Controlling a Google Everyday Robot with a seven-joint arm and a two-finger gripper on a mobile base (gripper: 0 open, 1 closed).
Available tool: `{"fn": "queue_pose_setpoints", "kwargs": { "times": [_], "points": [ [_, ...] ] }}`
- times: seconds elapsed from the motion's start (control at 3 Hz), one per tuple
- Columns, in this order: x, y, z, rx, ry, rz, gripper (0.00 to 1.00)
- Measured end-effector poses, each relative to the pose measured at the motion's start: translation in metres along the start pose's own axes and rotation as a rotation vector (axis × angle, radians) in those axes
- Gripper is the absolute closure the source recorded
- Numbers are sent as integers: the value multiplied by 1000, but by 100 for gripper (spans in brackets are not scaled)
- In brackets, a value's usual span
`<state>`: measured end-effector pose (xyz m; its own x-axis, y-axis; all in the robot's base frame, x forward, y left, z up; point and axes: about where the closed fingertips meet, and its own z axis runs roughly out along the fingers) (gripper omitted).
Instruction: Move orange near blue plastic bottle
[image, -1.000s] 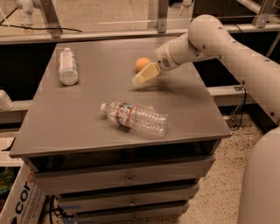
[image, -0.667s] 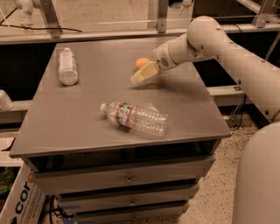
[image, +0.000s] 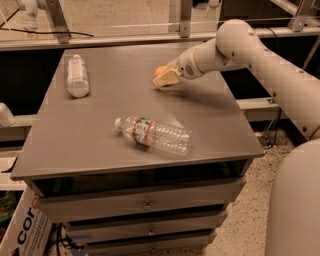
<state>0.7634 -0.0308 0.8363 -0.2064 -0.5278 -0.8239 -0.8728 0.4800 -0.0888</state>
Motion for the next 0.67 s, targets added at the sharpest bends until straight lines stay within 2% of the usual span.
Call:
{"fn": "queue_pose_setpoints", "kwargs": {
  "times": [0.33, 0.67],
  "points": [
    [0, 0, -5, -2, -11, 3, 64],
    [-7, 6, -10, -28, -34, 7, 87]
  ]
}}
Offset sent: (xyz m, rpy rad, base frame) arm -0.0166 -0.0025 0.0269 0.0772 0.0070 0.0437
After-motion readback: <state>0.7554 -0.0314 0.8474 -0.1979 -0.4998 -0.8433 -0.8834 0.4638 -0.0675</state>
